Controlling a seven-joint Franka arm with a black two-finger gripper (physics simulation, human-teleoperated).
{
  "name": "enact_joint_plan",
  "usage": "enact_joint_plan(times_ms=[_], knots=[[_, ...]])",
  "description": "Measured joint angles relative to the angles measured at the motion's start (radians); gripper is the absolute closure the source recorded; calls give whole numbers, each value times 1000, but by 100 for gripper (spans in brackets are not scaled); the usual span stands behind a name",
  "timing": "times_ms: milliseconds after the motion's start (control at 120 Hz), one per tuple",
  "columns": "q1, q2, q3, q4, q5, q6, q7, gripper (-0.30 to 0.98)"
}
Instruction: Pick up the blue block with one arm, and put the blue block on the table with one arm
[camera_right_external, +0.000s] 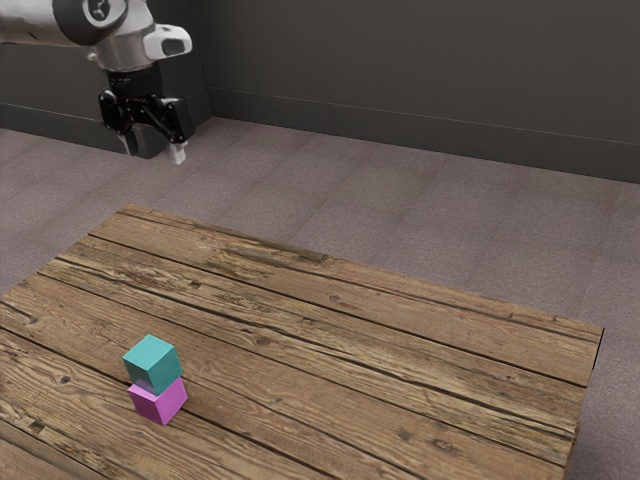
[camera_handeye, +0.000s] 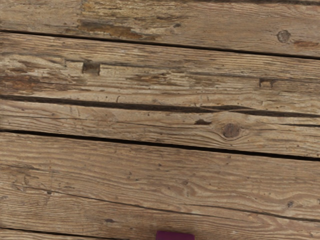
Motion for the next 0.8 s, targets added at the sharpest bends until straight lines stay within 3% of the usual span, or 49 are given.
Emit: enact_joint_plan(times_ms=[125,192,267,475,617,800], knots=[[164,38,-197,-30,15,110,-21,0],[219,55,-244,-60,18,164,-36,0],[241,94,-259,-79,19,214,-53,0],[244,108,-265,-316,7,390,-92,0],[242,23,-262,-511,16,516,-96,0],[246,-192,-261,-828,37,674,-79,0]])
